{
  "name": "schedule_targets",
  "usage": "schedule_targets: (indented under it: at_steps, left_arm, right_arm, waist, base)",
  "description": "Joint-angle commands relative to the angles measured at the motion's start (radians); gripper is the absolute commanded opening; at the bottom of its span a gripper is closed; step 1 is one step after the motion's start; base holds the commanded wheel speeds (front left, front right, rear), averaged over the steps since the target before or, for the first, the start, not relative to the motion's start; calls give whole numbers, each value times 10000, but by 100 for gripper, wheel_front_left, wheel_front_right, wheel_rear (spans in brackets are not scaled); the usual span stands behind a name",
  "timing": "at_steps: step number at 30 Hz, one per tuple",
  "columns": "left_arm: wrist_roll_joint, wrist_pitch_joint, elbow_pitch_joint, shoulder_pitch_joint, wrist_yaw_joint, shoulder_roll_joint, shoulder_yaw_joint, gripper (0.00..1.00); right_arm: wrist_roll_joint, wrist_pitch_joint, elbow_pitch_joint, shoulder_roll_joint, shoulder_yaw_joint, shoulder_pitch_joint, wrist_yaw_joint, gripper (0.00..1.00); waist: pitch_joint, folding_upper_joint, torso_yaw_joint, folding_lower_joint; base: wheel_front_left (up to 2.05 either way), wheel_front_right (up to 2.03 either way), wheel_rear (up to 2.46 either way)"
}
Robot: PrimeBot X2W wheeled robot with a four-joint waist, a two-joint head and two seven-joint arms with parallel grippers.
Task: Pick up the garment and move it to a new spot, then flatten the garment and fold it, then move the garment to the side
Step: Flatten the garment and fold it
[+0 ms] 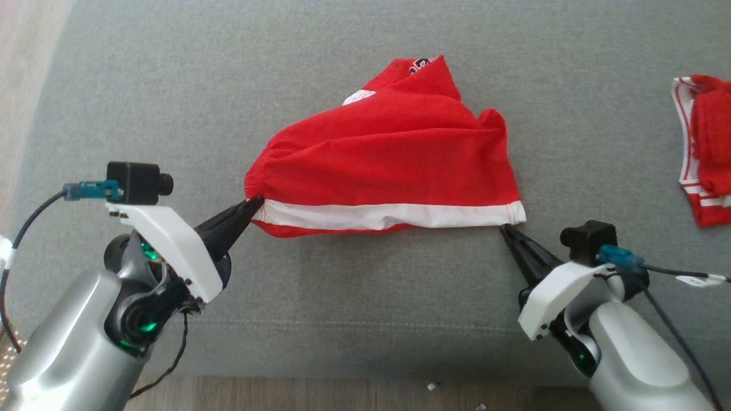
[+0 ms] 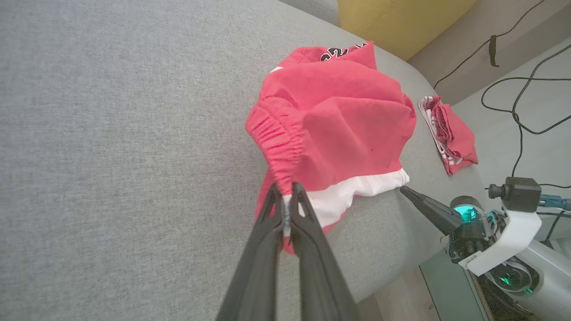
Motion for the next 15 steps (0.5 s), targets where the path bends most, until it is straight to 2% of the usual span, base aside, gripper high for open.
schedule_targets:
  at_steps: [1, 7, 11, 12, 15]
  left_arm:
    - [-22, -151, -268, -457, -51, 342, 496, 0]
    - [-65, -411, -468, -473, -125, 473, 564, 0]
    - [-145, -349, -718, -403, -103, 603, 615, 0]
    - [-149, -338, -762, -400, -88, 621, 623, 0]
    - [-121, -361, -795, -463, -52, 604, 627, 0]
  right_arm:
    - [155, -199, -248, -173, 198, -172, 35, 0]
    - [406, -559, -844, -633, -12, -293, 35, 0]
    - [760, 175, -1203, -861, 107, -183, 35, 2]
    - [811, 406, -1238, -898, 187, -167, 35, 100]
    - [1033, 771, -1118, -810, 238, -190, 35, 100]
  waist:
    - [-67, 0, -72, 0]
    - [-410, 0, -338, 0]
    - [-518, 0, -463, 0]
    - [-500, 0, -467, 0]
    - [-359, 0, -394, 0]
  base:
    - [0, 0, 0]
    - [0, 0, 0]
    - [0, 0, 0]
    - [0, 0, 0]
    - [0, 0, 0]
